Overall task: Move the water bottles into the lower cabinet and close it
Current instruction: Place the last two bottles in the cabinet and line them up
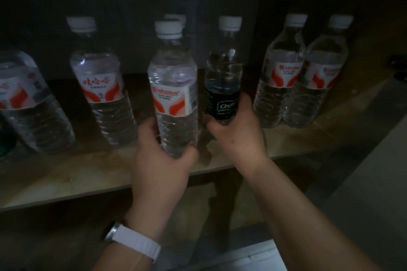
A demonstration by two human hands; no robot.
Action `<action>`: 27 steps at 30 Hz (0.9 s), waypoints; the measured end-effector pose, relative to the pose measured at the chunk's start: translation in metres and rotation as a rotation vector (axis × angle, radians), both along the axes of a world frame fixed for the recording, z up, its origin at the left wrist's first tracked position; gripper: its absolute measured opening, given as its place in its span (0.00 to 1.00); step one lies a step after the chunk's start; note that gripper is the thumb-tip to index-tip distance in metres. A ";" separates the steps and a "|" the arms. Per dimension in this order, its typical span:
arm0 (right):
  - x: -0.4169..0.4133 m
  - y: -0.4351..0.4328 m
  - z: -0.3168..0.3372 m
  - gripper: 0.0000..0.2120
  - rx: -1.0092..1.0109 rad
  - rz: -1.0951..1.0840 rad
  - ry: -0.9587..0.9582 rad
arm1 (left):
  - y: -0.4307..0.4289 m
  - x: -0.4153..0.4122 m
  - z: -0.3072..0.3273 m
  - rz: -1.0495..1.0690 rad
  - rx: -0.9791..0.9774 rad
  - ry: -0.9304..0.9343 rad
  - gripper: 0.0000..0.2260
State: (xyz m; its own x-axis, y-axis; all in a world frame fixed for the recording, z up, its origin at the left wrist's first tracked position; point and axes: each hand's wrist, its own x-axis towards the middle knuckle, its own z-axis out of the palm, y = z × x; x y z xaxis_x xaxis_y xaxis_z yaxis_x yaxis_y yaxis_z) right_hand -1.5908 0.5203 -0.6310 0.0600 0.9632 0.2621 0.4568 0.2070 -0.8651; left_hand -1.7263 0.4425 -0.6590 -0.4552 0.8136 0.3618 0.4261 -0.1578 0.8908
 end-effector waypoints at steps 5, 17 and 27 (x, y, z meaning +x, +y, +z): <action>0.012 0.005 0.000 0.38 0.009 -0.046 0.004 | 0.014 0.006 0.000 -0.097 -0.040 0.011 0.33; 0.028 0.011 -0.005 0.37 0.105 -0.134 -0.082 | 0.034 0.026 0.010 -0.236 -0.080 -0.043 0.30; 0.036 0.007 -0.011 0.42 0.154 -0.114 -0.162 | 0.035 0.032 0.010 -0.044 -0.069 0.136 0.29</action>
